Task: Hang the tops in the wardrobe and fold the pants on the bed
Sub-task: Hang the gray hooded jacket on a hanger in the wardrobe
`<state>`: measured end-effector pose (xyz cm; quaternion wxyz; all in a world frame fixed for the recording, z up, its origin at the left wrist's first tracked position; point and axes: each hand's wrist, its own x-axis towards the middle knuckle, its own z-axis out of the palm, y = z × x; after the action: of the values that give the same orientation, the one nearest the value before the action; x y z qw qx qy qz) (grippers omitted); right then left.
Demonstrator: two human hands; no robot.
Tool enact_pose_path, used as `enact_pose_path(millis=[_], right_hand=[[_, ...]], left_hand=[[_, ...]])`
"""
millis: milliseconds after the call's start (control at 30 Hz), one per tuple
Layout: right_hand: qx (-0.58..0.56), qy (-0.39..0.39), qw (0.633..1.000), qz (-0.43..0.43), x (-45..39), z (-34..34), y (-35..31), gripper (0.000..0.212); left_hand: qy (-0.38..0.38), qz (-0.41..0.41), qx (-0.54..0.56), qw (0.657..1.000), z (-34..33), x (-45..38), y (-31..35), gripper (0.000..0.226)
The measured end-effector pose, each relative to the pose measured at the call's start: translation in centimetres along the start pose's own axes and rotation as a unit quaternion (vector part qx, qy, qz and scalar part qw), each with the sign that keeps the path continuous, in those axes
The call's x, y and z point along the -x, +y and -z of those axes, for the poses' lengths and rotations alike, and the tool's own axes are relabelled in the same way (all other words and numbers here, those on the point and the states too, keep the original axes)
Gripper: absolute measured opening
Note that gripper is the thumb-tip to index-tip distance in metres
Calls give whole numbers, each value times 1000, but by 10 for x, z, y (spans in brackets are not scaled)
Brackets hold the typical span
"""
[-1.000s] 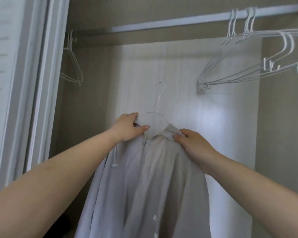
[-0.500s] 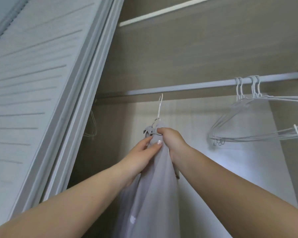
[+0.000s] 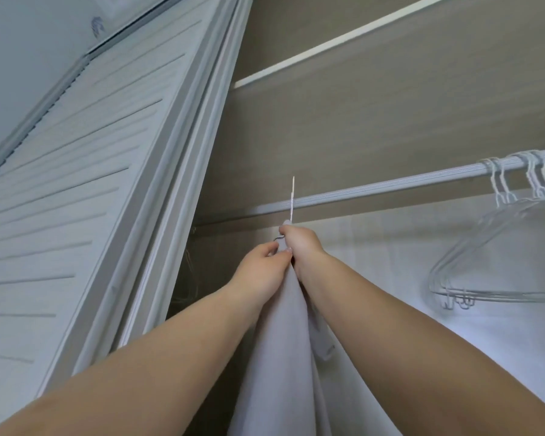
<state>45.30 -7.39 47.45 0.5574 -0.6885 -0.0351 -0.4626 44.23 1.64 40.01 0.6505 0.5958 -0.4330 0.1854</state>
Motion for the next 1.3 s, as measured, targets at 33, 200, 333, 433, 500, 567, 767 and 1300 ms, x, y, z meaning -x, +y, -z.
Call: enact_pose_path(millis=[33,200,333,433,500,567,767,1300], right_hand=[[5,3,1000,2,-7,-2,0,30],[41,0,999,4,-23,-14,8,26],[42,-13,999,-23,-28,-31,27,15],[66,-31,997,-26,-29,-45,41,19],[69,-40,997,-22,-30,-53,47,27],[56,-45,997,-19,-29,-58,50,31],[11,-44,999,10,-15,-45,51,36],[146,-141,966,163,116,71,33,36]], left_hand=[[8,-5,0,1000,-1,-4,0,30],[29,-18,-16,999,-3,-21,-13,31],[57,17,-49,997,2,-25,-34,25],[77,43,-41,995,7,-29,-43,33],[99,56,-49,992,11,-33,-45,36],[117,60,-57,990,14,-36,-46,35],[129,42,-36,990,12,-34,-44,26],[107,-38,-81,990,19,71,-11,59]])
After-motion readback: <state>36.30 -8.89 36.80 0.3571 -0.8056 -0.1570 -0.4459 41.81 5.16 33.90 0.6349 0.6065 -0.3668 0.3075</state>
